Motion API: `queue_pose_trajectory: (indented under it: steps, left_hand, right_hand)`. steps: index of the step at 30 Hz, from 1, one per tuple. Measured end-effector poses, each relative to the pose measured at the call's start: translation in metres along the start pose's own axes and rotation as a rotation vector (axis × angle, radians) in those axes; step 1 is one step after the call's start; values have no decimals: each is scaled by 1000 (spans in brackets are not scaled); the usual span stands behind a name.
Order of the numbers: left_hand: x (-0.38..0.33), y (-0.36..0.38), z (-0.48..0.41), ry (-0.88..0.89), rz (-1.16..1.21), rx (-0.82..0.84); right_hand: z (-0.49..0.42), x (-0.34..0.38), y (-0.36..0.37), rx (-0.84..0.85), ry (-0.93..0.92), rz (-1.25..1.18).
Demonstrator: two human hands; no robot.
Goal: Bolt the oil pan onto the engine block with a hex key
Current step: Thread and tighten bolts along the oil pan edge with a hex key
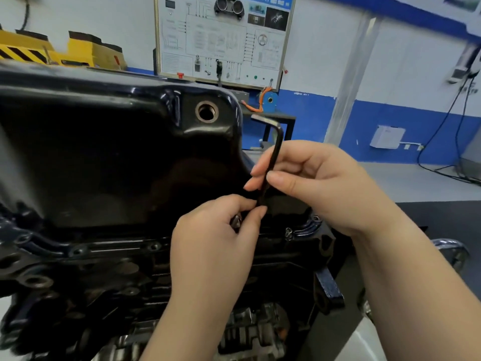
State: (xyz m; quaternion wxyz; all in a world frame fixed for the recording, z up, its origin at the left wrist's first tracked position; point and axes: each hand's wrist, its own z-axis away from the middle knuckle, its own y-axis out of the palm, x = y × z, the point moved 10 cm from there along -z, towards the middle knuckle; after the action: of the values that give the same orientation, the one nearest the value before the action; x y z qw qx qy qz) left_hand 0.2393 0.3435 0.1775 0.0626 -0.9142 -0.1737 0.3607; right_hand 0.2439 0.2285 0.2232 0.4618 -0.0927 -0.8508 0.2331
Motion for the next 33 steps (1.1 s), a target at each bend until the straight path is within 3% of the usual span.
queue_pose_trajectory:
  steps: [21,33]
  left_hand:
    - [2,-1,2,-28,26,23]
    - [0,0,4,5,-88,-3]
  right_hand:
    - [1,1,-9,-200,-33,133]
    - [1,-1,8,21,38,144]
